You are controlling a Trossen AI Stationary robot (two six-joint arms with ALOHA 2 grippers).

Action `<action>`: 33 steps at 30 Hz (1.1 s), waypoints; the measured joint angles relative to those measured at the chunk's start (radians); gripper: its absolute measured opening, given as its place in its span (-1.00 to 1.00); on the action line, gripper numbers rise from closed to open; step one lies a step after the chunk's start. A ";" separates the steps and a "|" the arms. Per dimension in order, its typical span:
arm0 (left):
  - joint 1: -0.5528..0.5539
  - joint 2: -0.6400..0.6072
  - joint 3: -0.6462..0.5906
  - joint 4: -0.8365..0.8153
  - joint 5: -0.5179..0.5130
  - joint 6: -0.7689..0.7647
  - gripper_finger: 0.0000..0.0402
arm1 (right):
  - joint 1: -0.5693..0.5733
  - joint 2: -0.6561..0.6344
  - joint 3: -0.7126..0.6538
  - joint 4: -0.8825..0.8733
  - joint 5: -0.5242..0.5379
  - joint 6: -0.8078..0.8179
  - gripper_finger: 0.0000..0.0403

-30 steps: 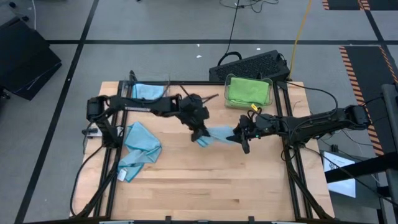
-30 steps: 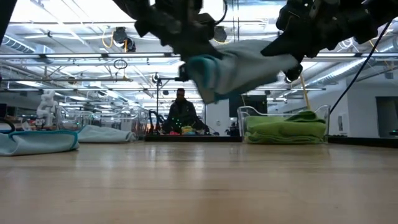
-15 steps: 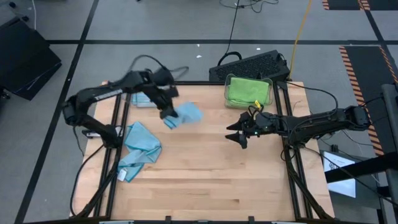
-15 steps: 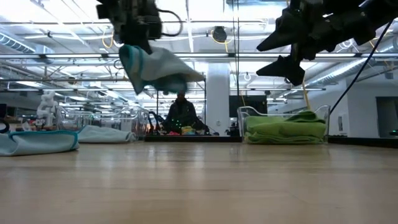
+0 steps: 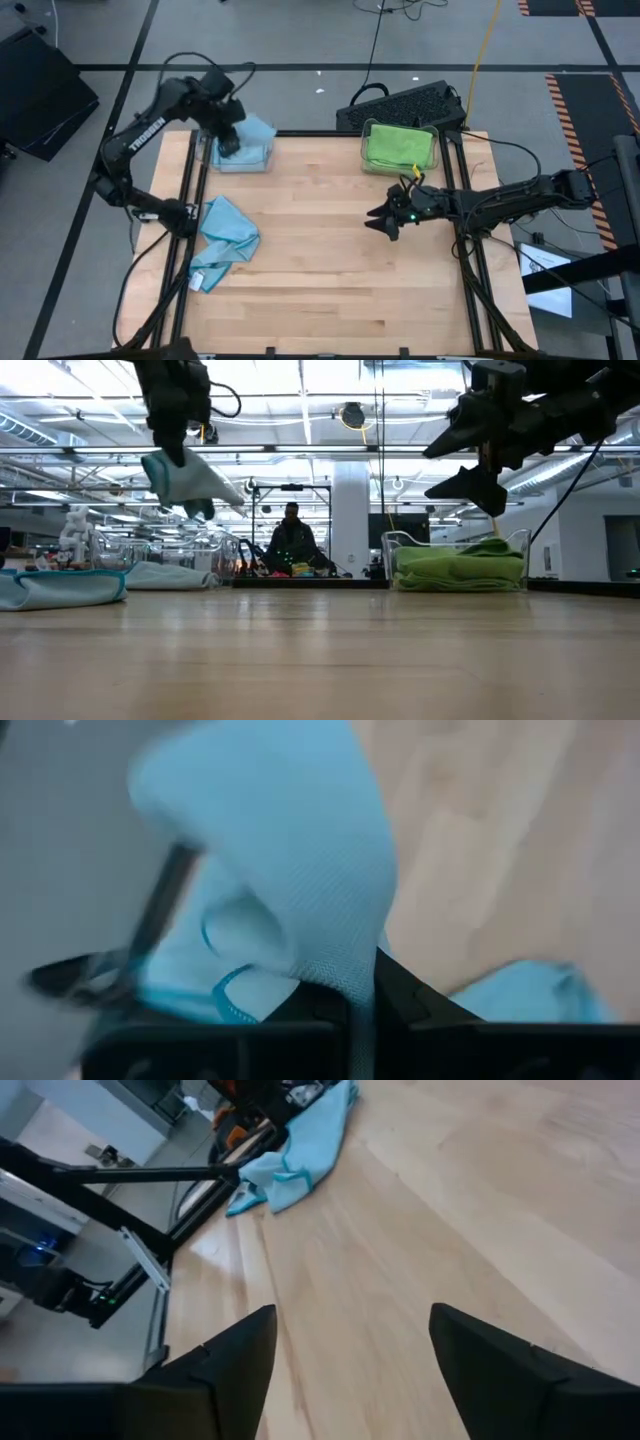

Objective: Sort microfiber towel by color & place in baskets
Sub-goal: Stack the right blue towel on top of the blue towel in the left transparent bin

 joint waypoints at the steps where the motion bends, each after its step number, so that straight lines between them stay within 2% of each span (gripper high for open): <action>1: 0.021 0.009 0.011 -0.011 -0.023 0.028 -0.94 | 0.002 0.000 -0.002 0.007 0.000 0.000 0.23; 5: 0.091 0.069 0.018 -0.059 -0.055 0.170 -0.94 | 0.005 0.000 -0.002 0.010 0.000 0.010 0.10; 10: 0.113 0.196 0.018 -0.129 -0.105 0.354 -0.94 | 0.005 0.000 -0.002 0.010 0.001 0.027 -0.10; 14: 0.132 0.297 0.008 -0.145 -0.111 0.305 -0.94 | 0.005 0.000 -0.002 0.010 0.002 0.048 -0.23; 19: 0.096 0.343 -0.008 -0.137 -0.124 0.317 -0.94 | 0.005 0.000 -0.002 0.009 0.002 0.052 -0.34; 23: 0.052 0.365 -0.007 -0.083 -0.233 0.318 -0.94 | 0.005 0.000 -0.002 0.009 0.002 0.045 -0.42; 30: 0.049 0.390 -0.008 -0.113 -0.228 0.327 -0.94 | 0.005 0.000 -0.002 0.009 0.000 0.037 -0.56; 33: 0.056 0.390 -0.008 -0.086 -0.251 0.301 -0.88 | 0.005 0.000 -0.002 0.009 -0.001 0.037 -0.60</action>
